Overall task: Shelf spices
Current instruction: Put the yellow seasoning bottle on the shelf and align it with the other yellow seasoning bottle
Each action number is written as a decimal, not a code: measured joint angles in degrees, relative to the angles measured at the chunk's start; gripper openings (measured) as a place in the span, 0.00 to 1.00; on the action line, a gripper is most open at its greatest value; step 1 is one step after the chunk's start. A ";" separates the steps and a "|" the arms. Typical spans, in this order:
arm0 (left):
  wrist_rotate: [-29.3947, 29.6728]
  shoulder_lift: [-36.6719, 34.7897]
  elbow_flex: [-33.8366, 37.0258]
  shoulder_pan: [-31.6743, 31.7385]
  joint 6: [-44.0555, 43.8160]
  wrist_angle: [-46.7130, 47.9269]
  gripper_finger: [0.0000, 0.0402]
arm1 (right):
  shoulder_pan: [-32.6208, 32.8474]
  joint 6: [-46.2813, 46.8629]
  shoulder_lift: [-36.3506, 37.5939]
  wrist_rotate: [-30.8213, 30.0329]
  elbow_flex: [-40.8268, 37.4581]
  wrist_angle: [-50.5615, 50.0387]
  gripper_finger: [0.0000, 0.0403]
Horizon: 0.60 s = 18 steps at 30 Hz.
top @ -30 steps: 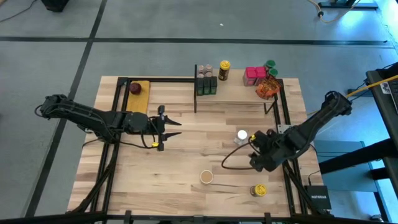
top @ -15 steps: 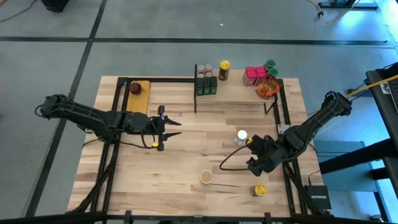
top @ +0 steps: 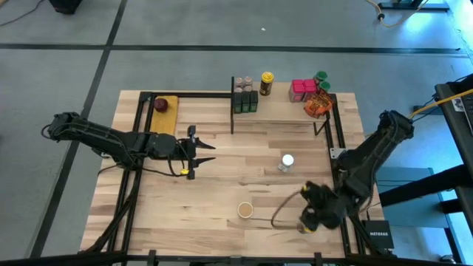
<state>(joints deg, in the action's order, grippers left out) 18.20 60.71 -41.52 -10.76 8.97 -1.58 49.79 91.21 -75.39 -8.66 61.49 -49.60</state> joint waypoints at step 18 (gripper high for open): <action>0.01 -0.02 -0.02 0.04 2.21 -0.92 0.37 | 3.82 0.09 -14.87 9.10 -0.02 -0.33 0.68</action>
<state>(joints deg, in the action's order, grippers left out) 18.22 60.69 -41.54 -10.72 11.18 -2.50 53.60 91.29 -90.26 0.44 61.47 -49.93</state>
